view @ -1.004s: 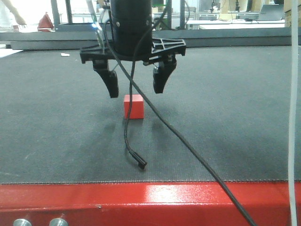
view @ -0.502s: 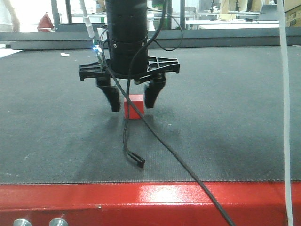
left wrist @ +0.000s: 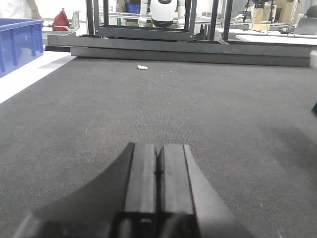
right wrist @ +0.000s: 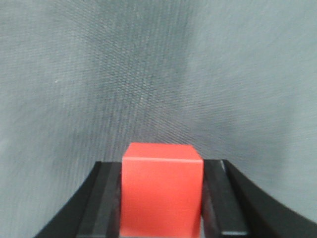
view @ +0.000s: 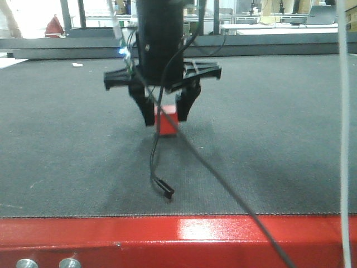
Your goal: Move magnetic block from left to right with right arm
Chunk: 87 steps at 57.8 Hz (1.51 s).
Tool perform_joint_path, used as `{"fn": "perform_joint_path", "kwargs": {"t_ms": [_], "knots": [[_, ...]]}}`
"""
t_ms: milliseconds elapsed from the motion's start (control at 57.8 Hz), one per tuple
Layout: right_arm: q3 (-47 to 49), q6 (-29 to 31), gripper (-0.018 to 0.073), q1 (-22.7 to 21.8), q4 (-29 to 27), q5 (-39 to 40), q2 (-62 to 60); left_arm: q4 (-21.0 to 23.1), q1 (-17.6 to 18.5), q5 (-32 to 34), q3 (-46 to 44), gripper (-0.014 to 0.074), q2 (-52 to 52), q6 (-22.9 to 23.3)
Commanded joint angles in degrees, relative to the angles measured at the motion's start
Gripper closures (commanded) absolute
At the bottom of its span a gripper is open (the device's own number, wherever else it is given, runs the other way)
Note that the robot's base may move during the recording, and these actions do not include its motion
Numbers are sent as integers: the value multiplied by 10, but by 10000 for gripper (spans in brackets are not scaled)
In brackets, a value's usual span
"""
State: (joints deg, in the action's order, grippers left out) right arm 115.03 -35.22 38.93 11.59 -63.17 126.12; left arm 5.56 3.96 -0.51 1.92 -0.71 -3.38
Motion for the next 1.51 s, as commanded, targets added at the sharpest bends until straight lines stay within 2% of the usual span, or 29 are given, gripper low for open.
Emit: {"fn": "perform_joint_path", "kwargs": {"t_ms": [0,121,225,415,641,831,987,1108,1298,1489], "knots": [[12,63,365,-14,-4,10,-78,3,1,51,5,722,-8,4],[-27,129,365,-30,-24,23,-127,3,1,51,5,722,-8,4],[-99,167,365,-52,-38,59,-187,3,1,51,5,722,-8,4],[-298,207,365,-104,-40,184,-339,3,1,51,5,722,-8,4],[-491,254,365,-149,-40,291,-518,3,1,51,5,722,-8,4],[-625,283,365,-156,-38,354,-680,3,1,51,5,722,-8,4],[-735,285,365,-156,-38,400,-837,3,1,51,5,722,-8,4],[-809,286,365,-156,-27,415,-975,3,1,51,5,722,-8,4],[-865,286,365,-156,-7,400,-1184,3,1,51,5,722,-8,4],[-876,286,365,-156,8,350,-1280,3,1,51,5,722,-8,4]]}}
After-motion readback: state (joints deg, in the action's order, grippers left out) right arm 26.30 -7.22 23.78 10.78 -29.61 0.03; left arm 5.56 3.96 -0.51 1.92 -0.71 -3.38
